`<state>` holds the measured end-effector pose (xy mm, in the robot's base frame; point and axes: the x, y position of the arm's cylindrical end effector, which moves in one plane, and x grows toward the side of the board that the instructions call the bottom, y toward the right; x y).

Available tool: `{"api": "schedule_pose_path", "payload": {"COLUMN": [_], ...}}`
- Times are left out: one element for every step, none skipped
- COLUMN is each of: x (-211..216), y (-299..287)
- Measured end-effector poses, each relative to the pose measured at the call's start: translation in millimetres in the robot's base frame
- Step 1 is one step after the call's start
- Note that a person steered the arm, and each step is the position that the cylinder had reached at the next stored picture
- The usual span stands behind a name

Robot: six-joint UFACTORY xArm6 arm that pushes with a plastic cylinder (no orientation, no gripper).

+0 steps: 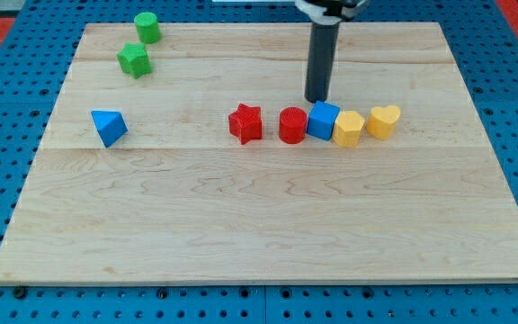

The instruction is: Place your arm at the top right corner of the board

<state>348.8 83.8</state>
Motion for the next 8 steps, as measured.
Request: {"api": "schedule_pose_path", "payload": {"x": [-30, -69, -76, -79, -83, -83, -83, -83], "y": [17, 53, 81, 97, 105, 111, 117, 123]}}
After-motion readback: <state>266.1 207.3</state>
